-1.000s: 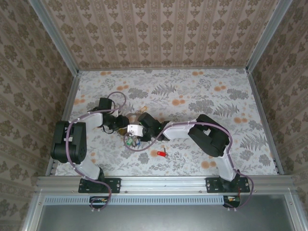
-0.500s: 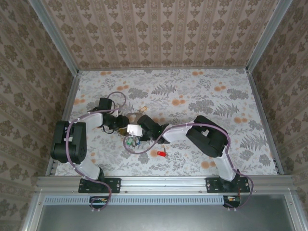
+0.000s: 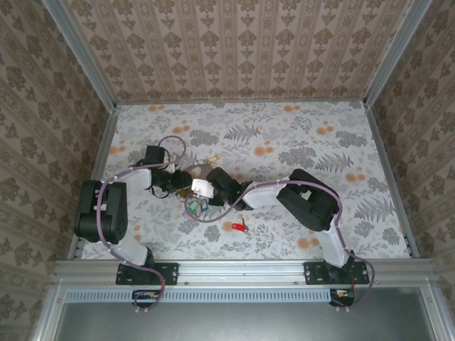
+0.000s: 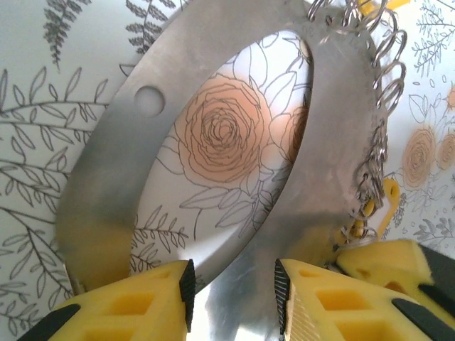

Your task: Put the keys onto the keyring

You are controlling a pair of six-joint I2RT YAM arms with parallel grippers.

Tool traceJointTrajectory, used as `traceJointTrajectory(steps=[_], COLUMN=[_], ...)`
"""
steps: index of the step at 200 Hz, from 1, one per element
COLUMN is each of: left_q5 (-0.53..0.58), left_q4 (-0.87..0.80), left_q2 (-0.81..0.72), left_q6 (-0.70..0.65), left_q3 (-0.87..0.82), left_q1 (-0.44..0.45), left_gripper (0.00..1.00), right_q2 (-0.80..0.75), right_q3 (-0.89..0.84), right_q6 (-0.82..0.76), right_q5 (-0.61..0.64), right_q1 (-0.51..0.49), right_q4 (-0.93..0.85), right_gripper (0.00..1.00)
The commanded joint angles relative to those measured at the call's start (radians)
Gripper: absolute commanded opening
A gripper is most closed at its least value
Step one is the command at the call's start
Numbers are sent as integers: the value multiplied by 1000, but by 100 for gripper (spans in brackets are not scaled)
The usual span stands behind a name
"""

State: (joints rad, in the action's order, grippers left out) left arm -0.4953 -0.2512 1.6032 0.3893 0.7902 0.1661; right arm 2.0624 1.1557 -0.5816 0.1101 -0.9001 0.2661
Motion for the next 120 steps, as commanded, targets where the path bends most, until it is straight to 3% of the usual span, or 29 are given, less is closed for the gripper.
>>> traceJointTrajectory(steps=[1,66,120], left_q5=[-52,-212,-346], left_q4=[32,187,229], left_q2=[-63,-281,-375], left_q6=[6,-82,-331], left_q3=[-21,-32,-32], left_q1=[-10,-20,-22], left_gripper=[39,42,39], right_q2=[-78,-171,-227], right_q3=[-35,-129,-120], right_q6=[94,215,198], right_q5=[-61,-302,-542], right_q1=[38,147,222], right_q4=[17,190,204], right_gripper=[0,0,0])
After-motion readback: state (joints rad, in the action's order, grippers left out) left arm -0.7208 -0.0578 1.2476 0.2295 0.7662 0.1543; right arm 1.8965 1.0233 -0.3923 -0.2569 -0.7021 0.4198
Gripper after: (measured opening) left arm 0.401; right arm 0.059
